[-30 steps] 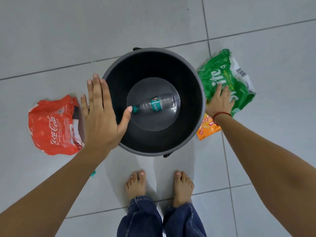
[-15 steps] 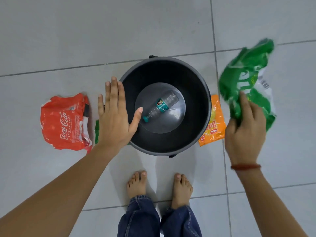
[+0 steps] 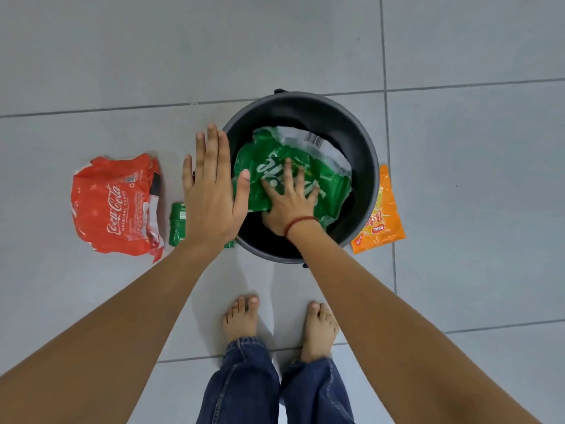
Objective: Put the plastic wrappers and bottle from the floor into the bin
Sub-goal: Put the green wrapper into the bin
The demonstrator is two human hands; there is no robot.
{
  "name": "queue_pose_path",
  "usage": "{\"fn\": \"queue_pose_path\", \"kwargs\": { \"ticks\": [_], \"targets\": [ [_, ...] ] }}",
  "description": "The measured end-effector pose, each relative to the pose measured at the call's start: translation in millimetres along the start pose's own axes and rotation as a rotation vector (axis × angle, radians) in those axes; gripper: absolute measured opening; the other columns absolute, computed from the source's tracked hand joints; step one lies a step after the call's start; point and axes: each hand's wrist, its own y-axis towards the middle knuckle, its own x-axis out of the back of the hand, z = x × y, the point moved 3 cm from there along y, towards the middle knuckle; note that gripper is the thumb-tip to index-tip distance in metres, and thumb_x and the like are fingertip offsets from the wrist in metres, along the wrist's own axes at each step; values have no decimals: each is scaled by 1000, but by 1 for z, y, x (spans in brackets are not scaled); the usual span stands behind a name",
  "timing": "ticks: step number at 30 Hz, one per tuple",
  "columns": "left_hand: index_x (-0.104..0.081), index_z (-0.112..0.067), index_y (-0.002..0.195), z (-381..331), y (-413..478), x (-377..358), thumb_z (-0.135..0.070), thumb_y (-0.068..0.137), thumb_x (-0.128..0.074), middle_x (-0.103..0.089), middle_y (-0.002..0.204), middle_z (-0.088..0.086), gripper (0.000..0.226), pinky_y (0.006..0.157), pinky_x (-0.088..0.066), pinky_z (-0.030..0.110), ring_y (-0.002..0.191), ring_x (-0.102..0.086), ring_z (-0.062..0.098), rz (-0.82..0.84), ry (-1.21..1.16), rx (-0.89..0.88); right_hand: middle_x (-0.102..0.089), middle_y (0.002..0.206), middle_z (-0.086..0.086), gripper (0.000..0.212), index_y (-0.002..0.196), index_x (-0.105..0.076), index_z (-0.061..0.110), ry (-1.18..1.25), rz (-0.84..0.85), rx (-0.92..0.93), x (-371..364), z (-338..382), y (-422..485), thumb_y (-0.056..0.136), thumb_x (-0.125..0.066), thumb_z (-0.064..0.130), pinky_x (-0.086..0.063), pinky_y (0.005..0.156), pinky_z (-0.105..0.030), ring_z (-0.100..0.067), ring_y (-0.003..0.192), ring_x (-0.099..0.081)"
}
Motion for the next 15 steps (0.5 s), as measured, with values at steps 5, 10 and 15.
{"fn": "queue_pose_path", "kwargs": {
  "ticks": [5,10,15],
  "targets": [
    [-9,-6,150,0,0,-4,-42,96,-22,-5,160,13,66,117,-4,47,147,-1,26,-1,95,13,32,152,-13,90,150,-5,33,78,136,-7,-7,-8,13,82,-61,49,-8,110,-67,-39,140,23],
    [-8,-5,150,1,-1,-6,-45,96,-22,-5,160,14,68,117,-6,48,147,-1,28,15,102,8,-33,147,-22,50,134,-47,10,506,-629,140,62,-34,-52,87,-60,21,-25,105,-11,-31,134,-33],
    [-10,-4,149,0,1,-6,-46,96,-24,-7,159,16,69,117,-7,49,146,-4,30,7,149,14,-52,116,-18,28,114,-58,2,781,-1230,-263,52,-130,-71,90,-48,11,-47,88,-43,-31,107,-51]
  ]
}}
